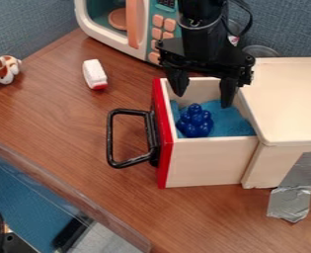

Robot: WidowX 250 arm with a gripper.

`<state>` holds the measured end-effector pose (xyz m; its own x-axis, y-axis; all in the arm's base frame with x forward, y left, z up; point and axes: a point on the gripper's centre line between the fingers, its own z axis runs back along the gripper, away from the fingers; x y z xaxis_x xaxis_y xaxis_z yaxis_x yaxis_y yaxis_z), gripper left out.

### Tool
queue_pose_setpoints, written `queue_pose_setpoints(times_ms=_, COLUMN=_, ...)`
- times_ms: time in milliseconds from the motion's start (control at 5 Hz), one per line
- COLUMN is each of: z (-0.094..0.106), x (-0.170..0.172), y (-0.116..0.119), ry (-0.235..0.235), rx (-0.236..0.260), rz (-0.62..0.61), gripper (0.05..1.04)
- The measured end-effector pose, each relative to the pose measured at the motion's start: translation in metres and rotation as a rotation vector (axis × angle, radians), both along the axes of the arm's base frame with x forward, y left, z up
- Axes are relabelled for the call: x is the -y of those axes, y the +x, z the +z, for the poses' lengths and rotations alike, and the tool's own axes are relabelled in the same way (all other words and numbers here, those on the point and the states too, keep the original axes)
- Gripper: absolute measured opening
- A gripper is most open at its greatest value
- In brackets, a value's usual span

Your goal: Close the drawer

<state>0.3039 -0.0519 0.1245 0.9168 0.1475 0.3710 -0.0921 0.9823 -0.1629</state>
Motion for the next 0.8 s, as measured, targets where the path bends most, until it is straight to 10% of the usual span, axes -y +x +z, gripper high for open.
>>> queue_pose_setpoints(times_ms=400, z=-0.009, x=-0.002, y=-0.008, ry=0.017, rx=-0.061, rz=-0.076, gripper=1.001)
queue_pose_setpoints(times_ms=600, z=0.035, x=0.005, y=-0.05, ry=0.189, rx=-0.062, rz=-0.178, gripper=1.001)
queue_pose_setpoints(times_ms=800, z=0.021, x=-0.036, y=-0.067, ry=0.271, rx=-0.11, rz=-0.335, gripper=1.001)
